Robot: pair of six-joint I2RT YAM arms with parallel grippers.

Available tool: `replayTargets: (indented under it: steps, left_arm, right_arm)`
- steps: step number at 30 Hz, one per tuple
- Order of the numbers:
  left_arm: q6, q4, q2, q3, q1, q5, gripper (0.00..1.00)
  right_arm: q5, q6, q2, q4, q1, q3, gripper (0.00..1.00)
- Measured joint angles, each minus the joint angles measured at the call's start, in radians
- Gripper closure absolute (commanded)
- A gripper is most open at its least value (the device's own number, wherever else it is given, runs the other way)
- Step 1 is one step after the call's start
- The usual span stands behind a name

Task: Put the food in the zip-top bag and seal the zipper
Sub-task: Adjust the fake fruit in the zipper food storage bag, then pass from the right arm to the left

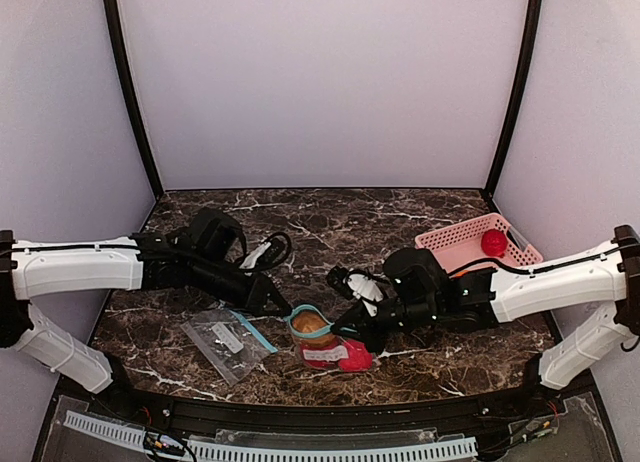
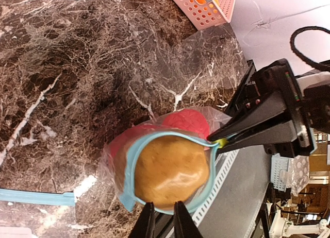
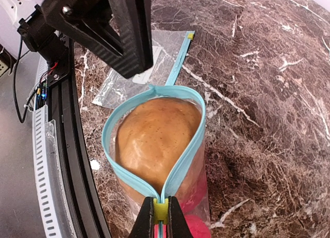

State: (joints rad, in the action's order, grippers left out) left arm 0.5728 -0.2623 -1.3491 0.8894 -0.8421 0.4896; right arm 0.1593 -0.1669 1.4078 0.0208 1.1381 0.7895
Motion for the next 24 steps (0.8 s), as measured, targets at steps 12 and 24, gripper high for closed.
replayTargets:
  steps: [12, 24]
  left_arm:
    - [0.031, 0.037, -0.026, -0.049, 0.0, 0.048, 0.24]
    - [0.04, 0.067, -0.035, -0.08, 0.021, -0.026, 0.16]
  right_arm:
    - [0.021, -0.032, 0.049, 0.106, 0.001, -0.032, 1.0]
    - [0.032, -0.029, 0.054, 0.115, 0.002, -0.032, 1.0]
